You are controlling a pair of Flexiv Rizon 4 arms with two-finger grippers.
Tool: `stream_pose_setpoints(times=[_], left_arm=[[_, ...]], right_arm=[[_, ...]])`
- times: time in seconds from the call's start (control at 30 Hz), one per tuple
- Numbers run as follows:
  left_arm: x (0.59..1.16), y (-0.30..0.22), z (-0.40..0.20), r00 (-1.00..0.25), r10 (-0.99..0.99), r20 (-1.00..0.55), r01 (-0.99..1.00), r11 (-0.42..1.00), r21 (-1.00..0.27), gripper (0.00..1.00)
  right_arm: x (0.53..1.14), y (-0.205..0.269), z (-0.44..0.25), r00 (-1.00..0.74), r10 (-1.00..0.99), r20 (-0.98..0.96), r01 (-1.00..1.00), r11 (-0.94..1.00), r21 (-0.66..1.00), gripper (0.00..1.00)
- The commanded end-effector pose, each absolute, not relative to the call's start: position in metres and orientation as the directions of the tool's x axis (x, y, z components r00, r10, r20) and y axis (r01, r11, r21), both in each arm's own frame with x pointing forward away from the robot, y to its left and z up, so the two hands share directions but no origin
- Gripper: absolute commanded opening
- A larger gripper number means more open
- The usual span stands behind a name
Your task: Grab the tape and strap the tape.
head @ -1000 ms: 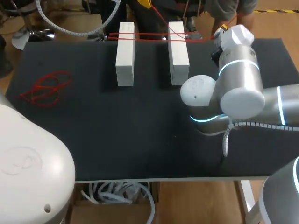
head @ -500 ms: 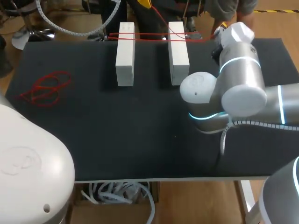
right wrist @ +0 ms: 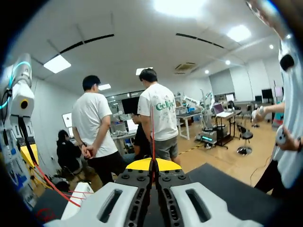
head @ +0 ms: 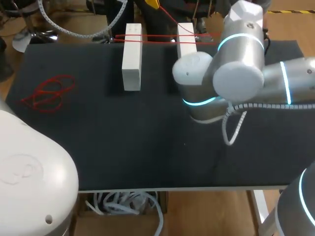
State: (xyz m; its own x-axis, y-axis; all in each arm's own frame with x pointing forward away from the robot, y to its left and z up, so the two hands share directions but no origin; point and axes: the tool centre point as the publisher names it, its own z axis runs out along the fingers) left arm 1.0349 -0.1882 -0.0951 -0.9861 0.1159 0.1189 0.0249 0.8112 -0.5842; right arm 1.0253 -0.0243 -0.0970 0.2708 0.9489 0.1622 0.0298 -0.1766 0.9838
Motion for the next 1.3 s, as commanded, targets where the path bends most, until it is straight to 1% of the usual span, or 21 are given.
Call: stream_pose_setpoints(times=[0.03, 0.17, 0.2, 0.97, 1.0, 1.03, 1.1, 1.13, 1.2, 1.3], left_arm=[[1.035, -0.188, -0.094, -0.986, 0.116, 0.122, 0.024, 0.814, -0.580, 0.00], [1.035, -0.188, -0.094, -0.986, 0.116, 0.122, 0.024, 0.814, -0.580, 0.00], [1.035, -0.188, -0.094, -0.986, 0.116, 0.122, 0.024, 0.814, -0.580, 0.00], [1.035, -0.188, -0.094, -0.986, 0.116, 0.122, 0.024, 0.814, -0.580, 0.00], [1.035, -0.188, -0.094, -0.986, 0.116, 0.122, 0.024, 0.814, -0.580, 0.00], [1.035, -0.188, -0.094, -0.986, 0.116, 0.122, 0.024, 0.814, -0.580, 0.00], [1.035, -0.188, -0.094, -0.986, 0.116, 0.122, 0.024, 0.814, -0.580, 0.00], [1.035, -0.188, -0.094, -0.986, 0.116, 0.122, 0.024, 0.814, -0.580, 0.00], [1.035, -0.188, -0.094, -0.986, 0.116, 0.122, 0.024, 0.814, -0.580, 0.00], [1.035, -0.188, -0.094, -0.986, 0.116, 0.122, 0.024, 0.814, -0.580, 0.00]], right_arm=[[1.016, -0.012, -0.067, 0.312, 0.948, 0.054, 0.153, -0.106, 0.983, 0.00], [1.012, -0.003, -0.057, 0.297, 0.955, -0.021, 0.140, -0.022, 0.990, 0.00], [1.011, 0.000, -0.055, 0.287, 0.958, 0.002, 0.146, -0.046, 0.988, 0.00], [1.011, 0.000, -0.055, 0.287, 0.958, 0.002, 0.146, -0.046, 0.988, 0.00], [1.010, 0.010, -0.054, 0.256, 0.965, -0.051, 0.168, 0.008, 0.986, 0.00], [1.008, 0.020, -0.054, 0.253, 0.959, -0.131, 0.110, 0.106, 0.988, 0.00], [1.008, 0.035, -0.055, 0.221, 0.941, -0.256, 0.168, 0.222, 0.960, 0.00], [1.003, 0.039, -0.055, 0.208, 0.921, -0.331, 0.119, 0.312, 0.943, 0.00], [0.999, 0.046, -0.056, 0.182, 0.890, -0.417, 0.158, 0.392, 0.906, 0.00], [0.994, 0.054, -0.057, 0.152, 0.823, -0.547, 0.149, 0.528, 0.836, 0.00]])
